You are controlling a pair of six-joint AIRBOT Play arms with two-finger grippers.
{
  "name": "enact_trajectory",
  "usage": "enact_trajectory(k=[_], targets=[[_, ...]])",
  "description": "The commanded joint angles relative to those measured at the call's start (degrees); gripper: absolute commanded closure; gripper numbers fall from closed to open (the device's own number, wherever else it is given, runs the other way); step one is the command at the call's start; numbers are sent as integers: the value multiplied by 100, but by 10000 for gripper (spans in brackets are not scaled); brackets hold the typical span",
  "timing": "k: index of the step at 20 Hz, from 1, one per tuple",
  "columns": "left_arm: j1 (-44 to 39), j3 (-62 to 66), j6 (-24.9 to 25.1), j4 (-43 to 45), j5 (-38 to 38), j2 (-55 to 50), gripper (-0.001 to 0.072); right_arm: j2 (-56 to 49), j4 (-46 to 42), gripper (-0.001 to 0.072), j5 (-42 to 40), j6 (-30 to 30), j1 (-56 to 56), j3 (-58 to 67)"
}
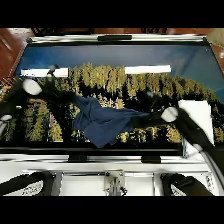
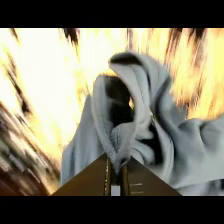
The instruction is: Fold the shirts.
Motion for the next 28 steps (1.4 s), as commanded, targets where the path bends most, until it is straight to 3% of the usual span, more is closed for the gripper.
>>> enact_trajectory(k=[1,6,9,11,14,16,18,21,24,28], targets=[[391,1543,79,649,-295,951,669,1421,-1443,634,581,-214,-472,1475],[990,4004,-247,717,125,2002,669,2752,-1665,633,-623,101,-944,3499],[1176,4332,-413,761,-26,2465,669,3099,-1714,634,-553,304,-940,3807],[1200,4308,-415,1154,-839,2564,669,3134,-1974,633,98,361,-940,3805],[1198,4054,-411,1939,-2135,2533,668,2863,-2791,633,2057,389,-940,3733],[1198,3366,-413,2096,-2371,2594,669,2664,-3215,633,3128,391,-940,3252],[1187,2367,-503,2046,-2365,2667,668,2625,-3248,633,3346,398,-940,2247],[1185,466,-525,1847,-1989,2675,668,2625,-3025,633,2273,640,-940,345],[1185,-1080,-525,1239,-647,2514,668,2361,-2885,633,363,1309,-940,-1082],[1187,-1740,-525,485,955,1541,668,1067,-2822,633,-2094,2492,-940,-1322]])
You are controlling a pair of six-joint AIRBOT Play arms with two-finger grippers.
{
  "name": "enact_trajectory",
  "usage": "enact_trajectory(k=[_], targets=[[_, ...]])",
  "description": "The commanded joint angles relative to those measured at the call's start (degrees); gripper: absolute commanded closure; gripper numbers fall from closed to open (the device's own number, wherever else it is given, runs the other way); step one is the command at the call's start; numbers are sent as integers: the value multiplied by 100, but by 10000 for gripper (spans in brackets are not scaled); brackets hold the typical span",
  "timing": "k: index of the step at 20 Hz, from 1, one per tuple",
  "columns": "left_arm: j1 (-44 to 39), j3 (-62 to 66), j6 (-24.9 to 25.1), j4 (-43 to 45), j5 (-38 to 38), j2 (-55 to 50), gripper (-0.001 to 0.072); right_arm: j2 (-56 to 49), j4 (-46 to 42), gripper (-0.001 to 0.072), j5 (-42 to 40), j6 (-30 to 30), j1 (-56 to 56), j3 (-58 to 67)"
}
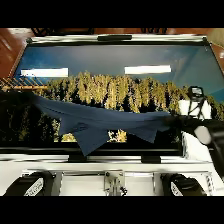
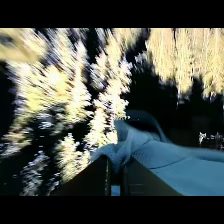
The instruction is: Fold the shirts.
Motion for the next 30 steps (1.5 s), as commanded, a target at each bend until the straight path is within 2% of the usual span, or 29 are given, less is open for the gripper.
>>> enact_trajectory(k=[1,3,5,8,10,11,12,13,14,17,19,20,22,24,30], targets=[[7,-586,-9,-769,1506,-828,668,-1058,122,633,-2559,1093,2,-284],[9,-516,-9,-1126,2238,-1379,668,-1687,120,633,-3576,1394,2,17],[9,-481,-9,-1510,2922,-1790,668,-2277,120,633,-4028,1589,2,389],[7,-481,-9,-2103,3801,-2332,667,-3040,131,633,-3856,1875,2,763],[9,-481,-9,-2378,3954,-2621,659,-3281,284,625,-3709,2100,2,791],[7,-481,-9,-2417,3928,-2712,528,-3314,382,532,-3635,2096,2,791],[9,-479,-9,-2461,3866,-2756,190,-3289,380,301,-3556,2092,2,798],[50,-457,-4,-2459,3753,-2754,-13,-3235,348,194,-3394,2017,2,824],[166,-358,17,-2452,3416,-2734,-13,-3130,234,195,-3115,1906,-2,874],[876,284,459,-2153,1491,-2758,-10,-2682,-59,195,-1746,1355,-262,977],[1379,507,584,-1685,304,-2774,141,-2485,201,194,-837,721,-693,977],[1596,496,713,-1663,-35,-2791,140,-2459,542,194,-479,275,-944,973],[1762,433,713,-1768,-157,-2922,138,-2507,1403,194,-66,-503,-1390,973],[1637,409,717,-2109,17,-3171,138,-2577,2072,195,85,-831,-1690,973],[929,413,708,-3014,1045,-4076,141,-2610,2179,195,87,-870,-1744,966]])
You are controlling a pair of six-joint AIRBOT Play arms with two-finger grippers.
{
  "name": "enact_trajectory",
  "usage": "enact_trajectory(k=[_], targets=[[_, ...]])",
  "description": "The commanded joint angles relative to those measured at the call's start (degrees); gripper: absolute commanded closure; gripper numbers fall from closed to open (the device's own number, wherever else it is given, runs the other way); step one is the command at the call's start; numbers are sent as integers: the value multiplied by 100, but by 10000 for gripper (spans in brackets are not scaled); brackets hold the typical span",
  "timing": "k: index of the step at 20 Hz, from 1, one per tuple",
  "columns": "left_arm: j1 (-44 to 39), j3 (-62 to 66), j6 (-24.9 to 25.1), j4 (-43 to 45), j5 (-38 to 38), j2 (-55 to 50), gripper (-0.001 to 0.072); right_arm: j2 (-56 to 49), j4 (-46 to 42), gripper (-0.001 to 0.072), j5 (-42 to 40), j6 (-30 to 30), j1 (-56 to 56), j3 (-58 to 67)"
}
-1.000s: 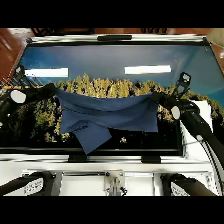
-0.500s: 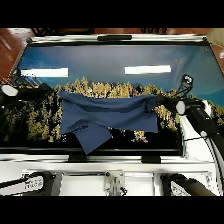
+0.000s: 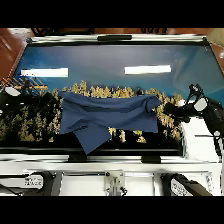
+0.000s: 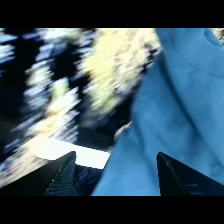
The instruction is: Fold the shirts.
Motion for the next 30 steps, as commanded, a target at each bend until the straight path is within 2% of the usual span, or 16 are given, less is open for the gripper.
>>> enact_trajectory(k=[1,2,4,6,7,8,10,12,15,21,23,26,28,29,30], targets=[[-284,4,15,-562,529,-466,192,-7,195,194,144,-170,-74,4],[-330,7,20,-688,673,-535,239,-4,188,195,164,-170,-74,4],[-415,7,15,-734,953,-605,258,-7,175,194,186,-170,-74,4],[-446,7,17,-750,1060,-636,404,-7,168,195,188,-170,-74,2],[-442,7,20,-750,1058,-636,559,-7,138,195,223,-153,-74,2],[-431,7,17,-750,1051,-623,646,-22,136,194,323,-149,-74,-7],[-431,68,101,-745,984,-575,667,-205,153,82,728,-210,-79,-105],[-431,157,258,-743,841,-507,667,-553,306,83,1038,-348,-76,-289],[-431,192,476,-726,636,-334,667,-988,973,83,946,-667,-72,-348],[-431,234,592,-728,531,-177,667,-1172,1311,85,752,-649,-72,-348],[-431,293,597,-728,463,-177,667,-1231,1370,164,767,-640,-72,-348],[-431,404,597,-728,328,-173,667,-1335,1429,168,743,-654,111,-345],[-431,551,704,-726,157,-146,668,-1338,1458,532,584,-721,334,-319],[-428,675,817,-721,-2,-120,668,-1331,1480,633,584,-796,400,-214],[-413,861,874,-671,-210,-61,669,-1298,1471,633,643,-951,426,-22]])
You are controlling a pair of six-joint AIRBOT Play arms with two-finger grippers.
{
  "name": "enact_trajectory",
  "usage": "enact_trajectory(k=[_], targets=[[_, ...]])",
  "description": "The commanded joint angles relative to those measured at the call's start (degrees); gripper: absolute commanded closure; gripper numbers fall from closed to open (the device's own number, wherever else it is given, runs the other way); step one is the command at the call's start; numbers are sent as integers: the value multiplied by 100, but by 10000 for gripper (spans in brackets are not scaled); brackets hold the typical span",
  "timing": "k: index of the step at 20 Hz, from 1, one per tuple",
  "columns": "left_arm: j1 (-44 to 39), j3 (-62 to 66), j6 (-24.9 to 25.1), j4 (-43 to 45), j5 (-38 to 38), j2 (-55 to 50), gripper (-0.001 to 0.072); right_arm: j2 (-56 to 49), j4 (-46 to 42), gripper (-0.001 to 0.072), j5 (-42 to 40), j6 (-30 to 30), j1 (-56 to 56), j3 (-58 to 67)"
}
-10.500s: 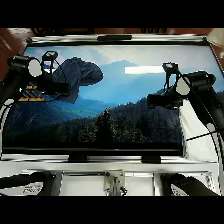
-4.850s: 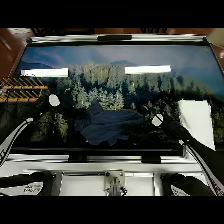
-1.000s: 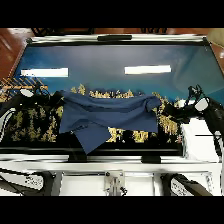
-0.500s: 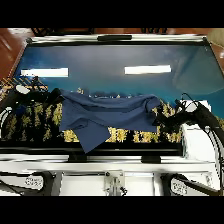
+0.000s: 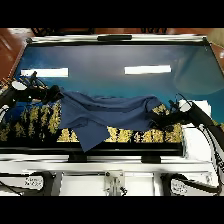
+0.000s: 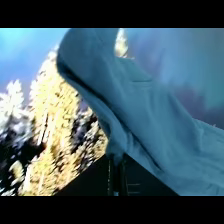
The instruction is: Fold the shirts.
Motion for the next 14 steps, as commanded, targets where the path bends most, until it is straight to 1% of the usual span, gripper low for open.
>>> enact_trajectory(k=[1,3,5,8,11,12,14], targets=[[28,511,177,243,-597,164,669,129,107,633,107,-391,153,507],[46,1172,177,881,-997,518,669,590,-190,634,133,-544,149,1244],[74,1961,177,1314,-1283,973,669,1257,-616,634,-74,-710,149,2131],[116,3370,120,1399,-1405,1814,669,2317,-1226,634,-715,-704,149,3421],[116,4590,-140,1401,-1309,2675,669,3268,-1602,634,-1132,-702,149,4406],[116,4852,-219,1410,-1268,2983,669,3556,-1722,634,-1165,-684,149,4583],[116,4905,-374,1668,-1276,3650,669,4103,-1958,634,-1158,-605,149,4760]])
